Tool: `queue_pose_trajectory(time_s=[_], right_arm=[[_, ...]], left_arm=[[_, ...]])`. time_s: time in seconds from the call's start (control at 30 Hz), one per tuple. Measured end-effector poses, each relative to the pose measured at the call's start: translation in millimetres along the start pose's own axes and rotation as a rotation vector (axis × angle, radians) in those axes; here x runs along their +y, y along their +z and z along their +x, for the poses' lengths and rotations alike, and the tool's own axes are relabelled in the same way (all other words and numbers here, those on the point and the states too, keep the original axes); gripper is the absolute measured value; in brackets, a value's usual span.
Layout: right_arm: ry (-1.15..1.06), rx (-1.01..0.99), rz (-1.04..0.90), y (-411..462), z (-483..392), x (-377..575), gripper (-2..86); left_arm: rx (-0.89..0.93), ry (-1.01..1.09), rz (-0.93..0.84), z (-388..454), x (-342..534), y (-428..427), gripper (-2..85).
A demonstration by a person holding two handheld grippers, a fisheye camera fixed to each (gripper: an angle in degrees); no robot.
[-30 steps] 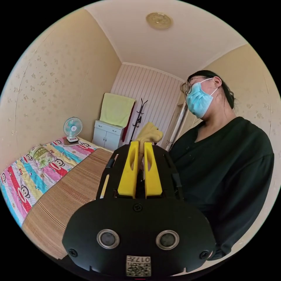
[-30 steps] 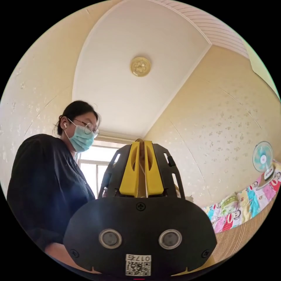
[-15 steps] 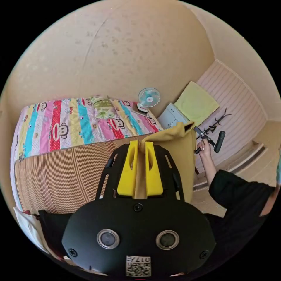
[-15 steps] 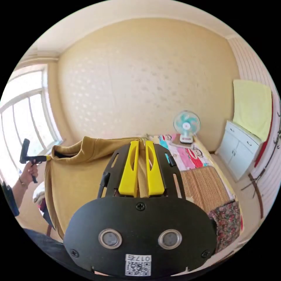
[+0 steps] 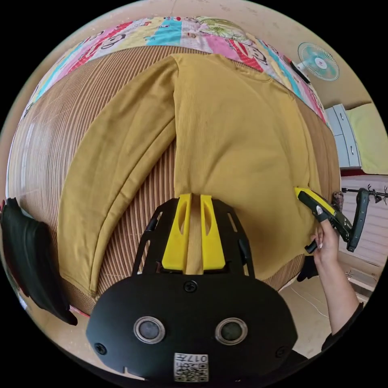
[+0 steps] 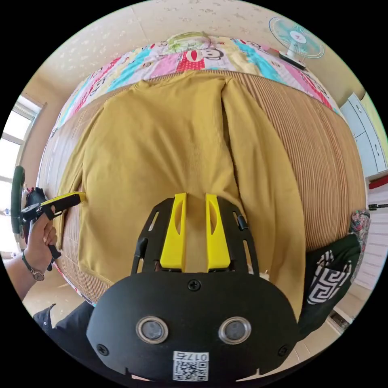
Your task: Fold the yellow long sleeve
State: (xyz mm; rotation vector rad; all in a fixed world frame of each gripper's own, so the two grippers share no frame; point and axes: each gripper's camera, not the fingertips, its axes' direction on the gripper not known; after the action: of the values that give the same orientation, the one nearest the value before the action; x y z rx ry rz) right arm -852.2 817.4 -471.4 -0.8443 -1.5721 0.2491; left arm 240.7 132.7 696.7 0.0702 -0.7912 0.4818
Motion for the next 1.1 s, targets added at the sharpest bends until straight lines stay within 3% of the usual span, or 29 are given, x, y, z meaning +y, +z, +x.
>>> queue_pose_trajectory(time_s=[0.13,0.43,0.63,0.73,0.83,0.93,0.97,1.1], right_arm=[[-0.053,0.013,0.246,23.6,22.0,79.0,7.1],[-0.095,0.105,0.279,57.9,53.9,163.5,6.4],[-0.090,0.045,0.263,67.6,96.7,213.1,4.3],[-0.076,-0.049,0.236,69.0,130.9,234.4,4.0],[-0.198,0.080,0.174,71.9,125.2,255.6,4.1],[-0.116,0.177,0.060,65.4,123.6,268.9,3.7],[-0.099,0.166,0.105,53.0,119.6,279.6,2.7],[-0.254,0.024,0.313,14.8,82.9,313.6,1.6]], left_arm=[[-0.085,0.098,0.204,7.1,24.8,2.6,1.7],[-0.125,0.092,0.257,-9.6,18.6,-2.4,1.5],[0.045,-0.125,0.229,-76.5,36.0,-37.4,1.1],[0.065,-0.200,0.202,-107.0,70.7,-53.5,6.9],[0.142,-0.167,0.168,-121.8,104.0,-54.5,9.6],[0.245,0.027,0.044,-123.2,115.5,-48.2,4.5],[0.305,0.099,-0.053,-127.6,115.4,-45.6,2.4],[0.354,0.009,-0.077,-170.6,129.7,-68.5,0.9]])
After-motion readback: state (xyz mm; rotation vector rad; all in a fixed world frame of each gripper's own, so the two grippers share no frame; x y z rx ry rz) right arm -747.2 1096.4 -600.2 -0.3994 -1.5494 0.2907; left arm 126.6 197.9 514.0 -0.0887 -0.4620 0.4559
